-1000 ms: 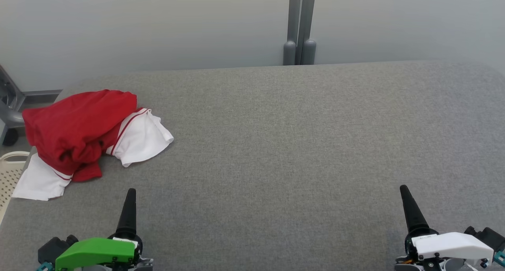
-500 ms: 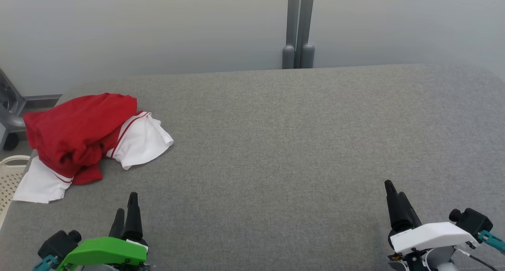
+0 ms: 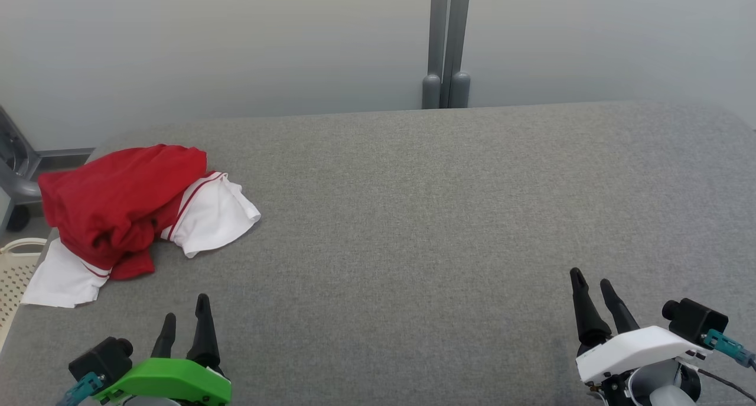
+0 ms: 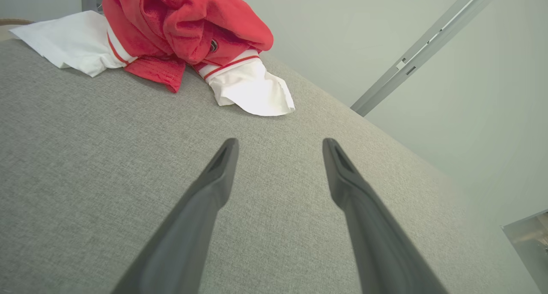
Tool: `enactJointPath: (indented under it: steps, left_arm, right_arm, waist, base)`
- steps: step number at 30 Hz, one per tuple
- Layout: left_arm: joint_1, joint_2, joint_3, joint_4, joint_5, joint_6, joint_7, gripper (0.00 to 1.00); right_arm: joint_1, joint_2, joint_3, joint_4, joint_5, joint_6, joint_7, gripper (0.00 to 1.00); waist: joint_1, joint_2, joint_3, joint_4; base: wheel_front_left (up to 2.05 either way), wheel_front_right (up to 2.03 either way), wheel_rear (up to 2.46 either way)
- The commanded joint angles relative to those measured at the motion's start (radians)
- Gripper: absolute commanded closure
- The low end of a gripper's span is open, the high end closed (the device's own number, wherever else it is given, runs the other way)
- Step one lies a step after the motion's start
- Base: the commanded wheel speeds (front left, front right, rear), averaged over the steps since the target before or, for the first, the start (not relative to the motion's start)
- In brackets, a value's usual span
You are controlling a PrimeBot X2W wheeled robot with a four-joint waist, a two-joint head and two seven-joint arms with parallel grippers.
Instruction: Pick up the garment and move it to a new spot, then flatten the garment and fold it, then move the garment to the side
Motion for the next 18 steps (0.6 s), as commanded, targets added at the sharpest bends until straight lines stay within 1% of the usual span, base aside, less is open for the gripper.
enactJointPath:
  steps: [1, 6, 7, 18]
  left_arm:
    - [0.004, 0.015, -0.004, -0.004, 0.036, 0.007, -0.011, 0.0]
    - [0.006, 0.025, -0.02, 0.002, 0.117, 0.019, -0.027, 0.0]
    - [0.008, 0.03, -0.025, 0.005, 0.143, 0.023, -0.032, 0.0]
    - [0.013, 0.043, -0.043, 0.028, 0.254, 0.028, -0.061, 0.0]
  right_arm:
    - [-0.02, 0.0, -0.004, -0.003, -0.045, 0.0, 0.002, 0.0]
    - [-0.021, 0.006, -0.013, 0.001, -0.152, 0.0, 0.019, 0.0]
    - [-0.02, 0.007, -0.014, 0.0, -0.189, 0.0, 0.025, 0.0]
    - [-0.009, 0.017, -0.033, 0.002, -0.317, 0.0, 0.047, 0.0]
  waist:
    - [-0.0001, 0.0, -0.001, -0.001]
    - [-0.0001, 0.0, -0.005, -0.002]
    - [-0.0001, 0.0, -0.007, -0.002]
    - [-0.0001, 0.0, -0.022, -0.002]
  base:
    - [0.0, 0.0, 0.0]
    - [0.0, 0.0, 0.0]
    - [0.0, 0.0, 0.0]
    - [0.0, 0.0, 0.0]
